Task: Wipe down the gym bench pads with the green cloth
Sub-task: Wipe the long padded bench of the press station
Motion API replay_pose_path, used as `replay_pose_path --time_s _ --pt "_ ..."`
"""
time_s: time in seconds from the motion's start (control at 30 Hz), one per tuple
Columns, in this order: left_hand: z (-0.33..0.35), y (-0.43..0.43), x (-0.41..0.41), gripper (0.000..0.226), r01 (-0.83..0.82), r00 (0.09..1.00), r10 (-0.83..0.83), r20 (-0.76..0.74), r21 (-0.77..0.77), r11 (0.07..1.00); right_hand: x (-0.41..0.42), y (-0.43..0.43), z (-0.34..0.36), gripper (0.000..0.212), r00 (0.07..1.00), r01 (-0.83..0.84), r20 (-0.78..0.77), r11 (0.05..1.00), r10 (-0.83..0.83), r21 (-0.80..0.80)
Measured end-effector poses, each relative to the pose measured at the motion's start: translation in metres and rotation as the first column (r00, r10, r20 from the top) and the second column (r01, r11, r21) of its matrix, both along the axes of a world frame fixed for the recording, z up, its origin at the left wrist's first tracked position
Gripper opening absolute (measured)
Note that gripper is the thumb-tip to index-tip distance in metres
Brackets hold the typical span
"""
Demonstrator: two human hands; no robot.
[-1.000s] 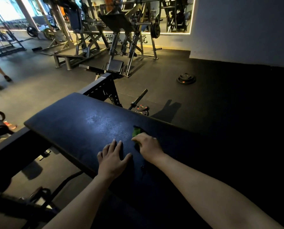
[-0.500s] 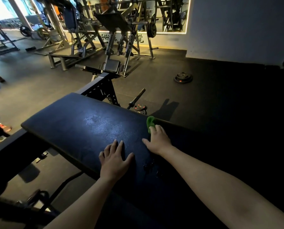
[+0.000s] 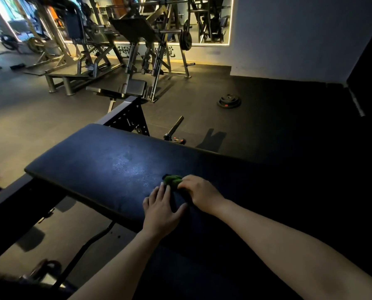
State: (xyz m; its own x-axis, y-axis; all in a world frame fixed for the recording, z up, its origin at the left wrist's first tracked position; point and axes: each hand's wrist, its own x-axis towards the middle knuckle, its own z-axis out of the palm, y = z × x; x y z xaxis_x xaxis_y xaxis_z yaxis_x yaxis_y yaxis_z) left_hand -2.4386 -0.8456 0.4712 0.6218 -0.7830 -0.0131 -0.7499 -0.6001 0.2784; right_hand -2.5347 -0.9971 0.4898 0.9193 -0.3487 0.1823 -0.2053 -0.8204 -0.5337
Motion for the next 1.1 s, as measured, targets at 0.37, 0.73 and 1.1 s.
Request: replay_pose_path --time_s 0.37,0.73,1.1 --pt "0.000 0.000 0.007 0.114 0.042 0.996 -0.043 -0.072 -0.010 0.999 0.018 0.000 0.001 0.043 0.891 0.451 -0.094 0.890 -0.444 0.065" --pt "-0.004 0.021 0.019 0.108 -0.001 1.000 0.000 0.007 0.051 0.999 0.013 0.029 0.010 0.046 0.986 0.166 -0.038 0.981 -0.163 0.097" --pt "-0.003 0.025 0.025 0.115 0.048 0.998 -0.048 -0.043 -0.003 0.999 0.014 0.020 0.001 0.047 0.876 0.481 -0.051 0.873 -0.479 0.073"
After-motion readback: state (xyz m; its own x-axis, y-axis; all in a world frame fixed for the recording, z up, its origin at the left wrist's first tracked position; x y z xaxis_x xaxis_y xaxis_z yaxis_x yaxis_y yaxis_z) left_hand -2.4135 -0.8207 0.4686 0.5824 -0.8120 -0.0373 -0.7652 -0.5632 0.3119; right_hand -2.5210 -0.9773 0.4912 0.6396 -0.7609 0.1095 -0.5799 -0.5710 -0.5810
